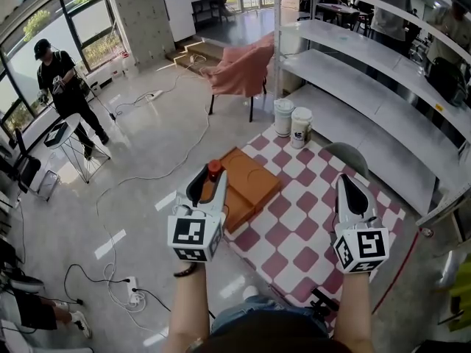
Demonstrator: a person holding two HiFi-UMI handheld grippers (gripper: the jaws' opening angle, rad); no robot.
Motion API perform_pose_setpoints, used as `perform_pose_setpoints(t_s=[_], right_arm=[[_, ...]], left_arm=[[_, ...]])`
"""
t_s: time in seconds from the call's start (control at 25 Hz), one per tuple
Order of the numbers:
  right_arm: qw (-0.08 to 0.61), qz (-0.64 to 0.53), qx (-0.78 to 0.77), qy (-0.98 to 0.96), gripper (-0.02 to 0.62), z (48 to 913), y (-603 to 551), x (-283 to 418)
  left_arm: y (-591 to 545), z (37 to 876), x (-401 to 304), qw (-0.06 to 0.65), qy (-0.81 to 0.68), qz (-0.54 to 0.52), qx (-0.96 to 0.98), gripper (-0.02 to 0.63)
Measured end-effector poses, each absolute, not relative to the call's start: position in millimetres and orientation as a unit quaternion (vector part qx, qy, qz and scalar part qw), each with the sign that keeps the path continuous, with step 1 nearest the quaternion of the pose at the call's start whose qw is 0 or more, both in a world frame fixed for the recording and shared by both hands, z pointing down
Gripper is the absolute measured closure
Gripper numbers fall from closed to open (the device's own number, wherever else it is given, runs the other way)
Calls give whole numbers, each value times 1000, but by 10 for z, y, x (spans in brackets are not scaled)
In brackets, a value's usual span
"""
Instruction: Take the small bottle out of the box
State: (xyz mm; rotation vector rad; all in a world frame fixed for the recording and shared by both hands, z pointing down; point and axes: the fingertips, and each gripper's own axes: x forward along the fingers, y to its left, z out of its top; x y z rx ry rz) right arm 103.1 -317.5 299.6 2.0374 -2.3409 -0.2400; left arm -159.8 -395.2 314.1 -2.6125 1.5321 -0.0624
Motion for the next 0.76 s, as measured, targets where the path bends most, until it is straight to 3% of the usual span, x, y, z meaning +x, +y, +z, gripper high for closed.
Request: perform_pose_setpoints(t_s=[0.76], right_arm=[[16, -78, 652, -754, 598, 2975, -3186, 987]], left_arm=[[-3973, 3108, -1593, 63, 500, -21, -863, 462]])
